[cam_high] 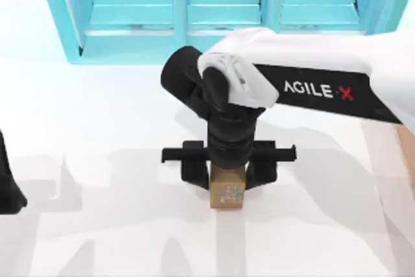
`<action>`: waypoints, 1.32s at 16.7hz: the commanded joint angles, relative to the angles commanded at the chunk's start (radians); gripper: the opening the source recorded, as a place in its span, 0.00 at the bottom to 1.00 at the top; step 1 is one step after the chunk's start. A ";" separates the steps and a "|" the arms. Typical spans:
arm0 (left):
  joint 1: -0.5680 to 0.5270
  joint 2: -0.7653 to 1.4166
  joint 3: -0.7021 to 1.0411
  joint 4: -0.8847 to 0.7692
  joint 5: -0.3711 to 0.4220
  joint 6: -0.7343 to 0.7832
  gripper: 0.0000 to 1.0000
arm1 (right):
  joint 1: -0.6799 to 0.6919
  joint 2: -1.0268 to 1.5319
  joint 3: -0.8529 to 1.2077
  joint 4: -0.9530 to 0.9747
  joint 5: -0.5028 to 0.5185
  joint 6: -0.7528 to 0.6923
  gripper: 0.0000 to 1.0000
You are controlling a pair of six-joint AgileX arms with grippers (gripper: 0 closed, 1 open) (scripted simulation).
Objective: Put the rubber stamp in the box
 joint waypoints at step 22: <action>0.000 0.000 0.000 0.000 0.000 0.000 1.00 | -0.160 -0.110 0.262 -0.368 -0.002 -0.159 0.00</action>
